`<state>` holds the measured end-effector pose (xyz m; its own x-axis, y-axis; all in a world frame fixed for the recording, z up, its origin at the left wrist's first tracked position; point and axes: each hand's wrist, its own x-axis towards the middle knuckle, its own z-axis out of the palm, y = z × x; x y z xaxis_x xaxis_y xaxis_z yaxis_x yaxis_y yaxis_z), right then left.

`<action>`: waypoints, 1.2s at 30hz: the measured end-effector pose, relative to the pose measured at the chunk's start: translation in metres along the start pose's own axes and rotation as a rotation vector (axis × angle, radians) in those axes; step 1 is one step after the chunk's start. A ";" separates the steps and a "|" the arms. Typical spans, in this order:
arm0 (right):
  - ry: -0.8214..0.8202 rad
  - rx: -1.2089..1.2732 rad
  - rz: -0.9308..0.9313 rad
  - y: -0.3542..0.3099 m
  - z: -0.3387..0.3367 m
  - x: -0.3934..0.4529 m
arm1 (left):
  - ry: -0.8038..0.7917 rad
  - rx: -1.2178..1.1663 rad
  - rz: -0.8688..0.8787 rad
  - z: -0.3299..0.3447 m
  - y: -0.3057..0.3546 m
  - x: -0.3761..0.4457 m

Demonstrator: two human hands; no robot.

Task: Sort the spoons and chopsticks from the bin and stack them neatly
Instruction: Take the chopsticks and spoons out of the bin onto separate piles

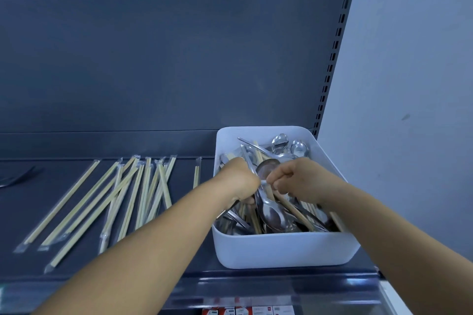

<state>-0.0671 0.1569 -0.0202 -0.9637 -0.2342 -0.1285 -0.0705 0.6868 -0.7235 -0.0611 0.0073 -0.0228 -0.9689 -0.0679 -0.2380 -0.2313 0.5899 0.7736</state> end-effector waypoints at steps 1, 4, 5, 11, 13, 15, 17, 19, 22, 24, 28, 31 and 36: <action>0.025 -0.004 0.001 0.002 -0.003 0.003 | 0.012 0.009 0.008 -0.001 0.000 0.002; 0.086 -0.038 0.004 0.008 -0.014 0.011 | 0.050 0.023 0.038 -0.004 0.001 0.008; 0.104 -0.051 0.005 0.010 -0.017 0.014 | 0.061 0.028 0.049 -0.006 0.002 0.010; 0.145 -0.249 0.019 0.018 -0.029 0.030 | 0.065 0.079 0.062 -0.011 0.002 0.022; 0.116 -0.300 0.013 0.018 -0.029 0.037 | 0.087 0.113 0.063 -0.012 0.001 0.025; 0.075 -0.369 0.004 0.017 -0.027 0.045 | 0.131 0.152 0.070 -0.016 0.002 0.029; 0.053 -0.423 -0.027 0.013 -0.025 0.053 | 0.168 0.175 0.073 -0.021 0.003 0.033; 0.044 -0.391 -0.082 0.008 -0.023 0.059 | 0.184 0.183 0.069 -0.025 0.003 0.036; -0.080 -0.246 -0.133 -0.001 -0.019 0.062 | 0.196 0.182 0.068 -0.028 0.000 0.040; -0.182 -0.152 -0.139 -0.005 -0.013 0.063 | 0.205 0.196 0.072 -0.026 0.000 0.043; -0.209 -0.067 -0.107 -0.005 -0.002 0.068 | 0.212 0.184 0.087 -0.024 0.000 0.049; -0.046 -0.116 -0.087 -0.002 -0.006 0.079 | 0.227 0.188 0.087 -0.026 -0.003 0.051; 0.090 -0.317 -0.044 0.003 -0.021 0.099 | 0.287 0.242 0.104 -0.032 -0.003 0.052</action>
<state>-0.1684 0.1498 -0.0213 -0.9758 -0.2165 -0.0305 -0.1760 0.8607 -0.4777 -0.1139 -0.0238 -0.0186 -0.9792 -0.2000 0.0349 -0.1365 0.7758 0.6161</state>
